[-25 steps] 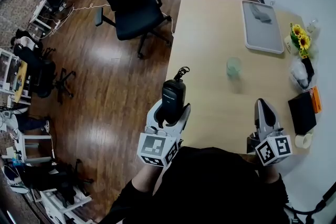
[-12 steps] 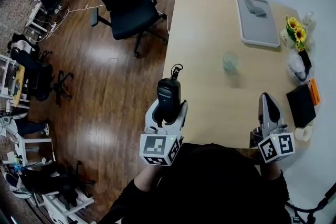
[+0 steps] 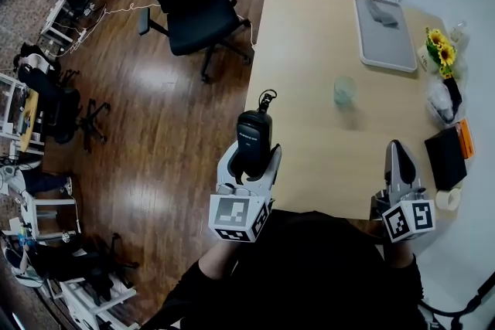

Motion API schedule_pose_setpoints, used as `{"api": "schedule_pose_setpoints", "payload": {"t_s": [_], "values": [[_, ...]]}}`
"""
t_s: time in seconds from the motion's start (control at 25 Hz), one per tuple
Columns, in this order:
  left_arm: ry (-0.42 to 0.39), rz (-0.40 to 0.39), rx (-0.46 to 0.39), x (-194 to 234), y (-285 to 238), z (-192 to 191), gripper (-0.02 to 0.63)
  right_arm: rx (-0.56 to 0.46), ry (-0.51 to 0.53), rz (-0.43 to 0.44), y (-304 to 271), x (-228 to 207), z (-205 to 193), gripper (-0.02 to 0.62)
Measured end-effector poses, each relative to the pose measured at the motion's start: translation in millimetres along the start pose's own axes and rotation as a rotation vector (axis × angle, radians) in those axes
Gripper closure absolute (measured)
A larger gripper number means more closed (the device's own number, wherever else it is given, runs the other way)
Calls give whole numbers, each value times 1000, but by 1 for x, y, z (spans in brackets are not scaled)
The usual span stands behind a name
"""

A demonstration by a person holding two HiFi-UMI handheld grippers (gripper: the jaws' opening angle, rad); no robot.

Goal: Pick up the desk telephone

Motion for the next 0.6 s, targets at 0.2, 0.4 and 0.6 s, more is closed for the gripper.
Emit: {"api": "schedule_pose_setpoints", "payload": {"t_s": [0.2,0.4,0.6], "values": [[2,2,-2,2,-1,1,344,4,0,1,-1,1,-1,595],[4,-1,-5,5,0,3,345,7,1,1,-2,5,-2,595],[3,-5,-3,6,2,2,344,8,2,-1,0,7,-3,595]]}}
Point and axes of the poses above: the fingertips, and each gripper's own axes: y backward along the fingers, x to its left, z out of its top, the point moved 8 cm from there along y, backward along the fingers, and after that the axes turned 6 degrees about z, right-handed, at the moved point
